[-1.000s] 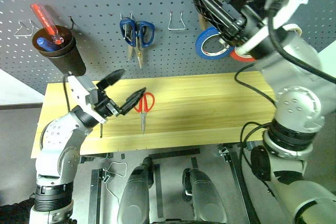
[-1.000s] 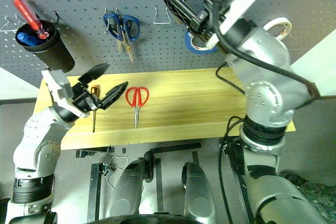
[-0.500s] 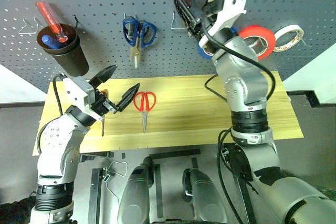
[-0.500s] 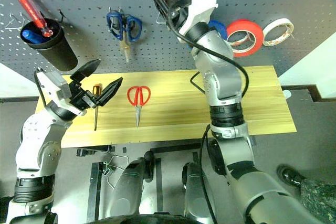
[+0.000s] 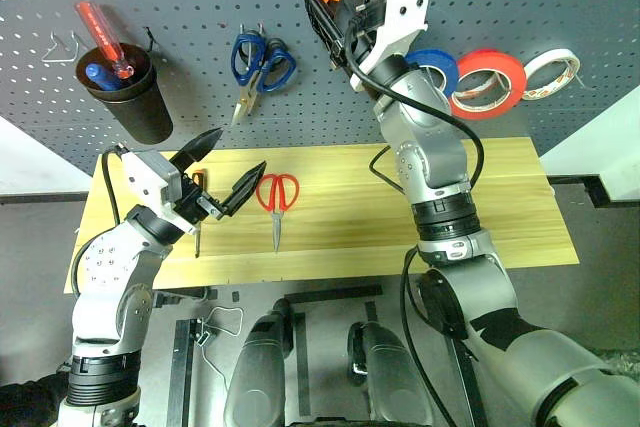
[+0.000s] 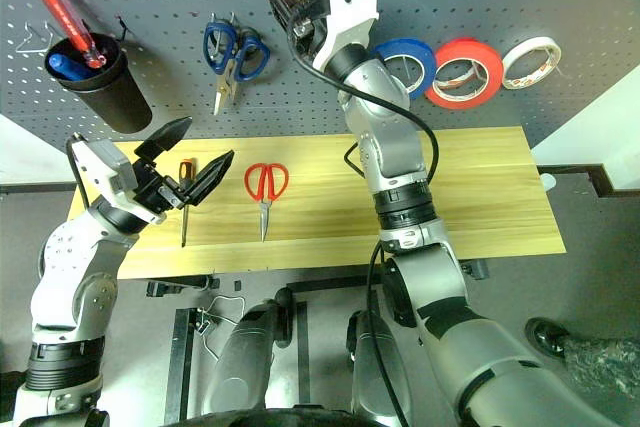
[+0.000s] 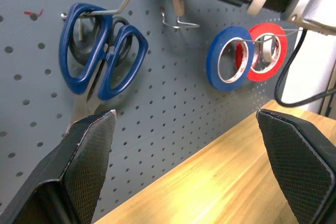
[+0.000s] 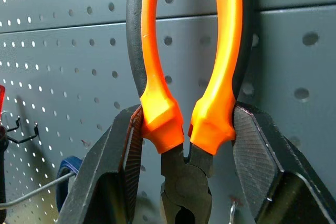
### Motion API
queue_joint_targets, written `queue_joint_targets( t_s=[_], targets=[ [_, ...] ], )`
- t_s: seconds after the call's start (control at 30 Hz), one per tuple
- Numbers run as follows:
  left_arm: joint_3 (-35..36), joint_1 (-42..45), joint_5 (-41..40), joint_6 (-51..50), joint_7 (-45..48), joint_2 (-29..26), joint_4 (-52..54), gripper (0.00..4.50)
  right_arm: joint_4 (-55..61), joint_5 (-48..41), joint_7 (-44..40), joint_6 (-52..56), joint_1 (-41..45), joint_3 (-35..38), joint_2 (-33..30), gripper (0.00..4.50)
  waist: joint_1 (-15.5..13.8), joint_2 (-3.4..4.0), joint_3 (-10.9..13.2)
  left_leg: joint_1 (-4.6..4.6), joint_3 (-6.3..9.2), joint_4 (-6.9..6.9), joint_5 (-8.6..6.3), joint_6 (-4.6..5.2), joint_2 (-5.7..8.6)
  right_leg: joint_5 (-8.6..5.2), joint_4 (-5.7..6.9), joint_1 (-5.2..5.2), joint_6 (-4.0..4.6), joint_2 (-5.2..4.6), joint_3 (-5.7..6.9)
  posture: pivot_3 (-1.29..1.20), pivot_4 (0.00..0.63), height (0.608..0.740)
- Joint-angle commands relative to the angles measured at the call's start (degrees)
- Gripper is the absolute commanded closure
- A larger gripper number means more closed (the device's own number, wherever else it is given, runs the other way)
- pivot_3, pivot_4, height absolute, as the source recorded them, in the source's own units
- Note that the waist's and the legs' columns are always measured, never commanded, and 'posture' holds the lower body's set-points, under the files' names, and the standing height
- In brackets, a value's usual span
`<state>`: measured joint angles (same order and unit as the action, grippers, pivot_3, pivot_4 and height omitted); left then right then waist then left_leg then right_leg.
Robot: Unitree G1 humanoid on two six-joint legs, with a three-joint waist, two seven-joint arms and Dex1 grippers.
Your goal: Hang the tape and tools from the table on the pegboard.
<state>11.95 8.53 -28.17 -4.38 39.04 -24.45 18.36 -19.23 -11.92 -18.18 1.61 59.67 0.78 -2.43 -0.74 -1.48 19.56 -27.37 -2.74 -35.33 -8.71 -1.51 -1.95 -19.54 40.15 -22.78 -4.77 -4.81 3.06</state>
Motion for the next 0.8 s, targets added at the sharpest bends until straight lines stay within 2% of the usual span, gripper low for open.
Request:
queue_joint_targets(
  t_s=[0.03, 0.5, 0.8],
  targets=[
    [0.37, -0.77, -0.99, 0.16, -0.27, -0.42, 3.26, 0.00, -0.85, 0.53, 1.01, -4.54, 2.82, 1.37, 0.14, 2.39, -0.03, 0.00, 0.00, 0.00, 0.01, 0.00, 0.01, -0.01, 0.00, 0.00, 0.00, 0.00, 0.01, 0.00, 0.00, 0.12, 0.257, 0.714],
    [0.31, -1.03, -1.74, -1.22, -0.26, -0.91, 4.27, 0.00, -8.48, 2.45, 3.43, -10.87, 4.27, 2.86, -2.51, 2.39, -0.09, 0.00, 0.00, 0.01, 0.10, 0.00, 0.23, 0.02, 0.00, 0.10, 0.08, 0.01, 0.14, 0.00, 0.08, 0.12, 0.270, 0.714],
    [0.22, -0.52, -1.98, -1.81, -0.29, -1.18, 4.18, 0.00, -7.62, 2.26, 3.29, -9.92, 2.77, 2.47, -2.50, 2.39, -0.06, 0.00, 0.00, 0.03, 0.14, 0.09, 0.50, 0.11, -0.04, 0.37, 0.10, -0.02, 0.21, 0.04, 0.11, 0.12, 0.272, 0.714]
  ],
)
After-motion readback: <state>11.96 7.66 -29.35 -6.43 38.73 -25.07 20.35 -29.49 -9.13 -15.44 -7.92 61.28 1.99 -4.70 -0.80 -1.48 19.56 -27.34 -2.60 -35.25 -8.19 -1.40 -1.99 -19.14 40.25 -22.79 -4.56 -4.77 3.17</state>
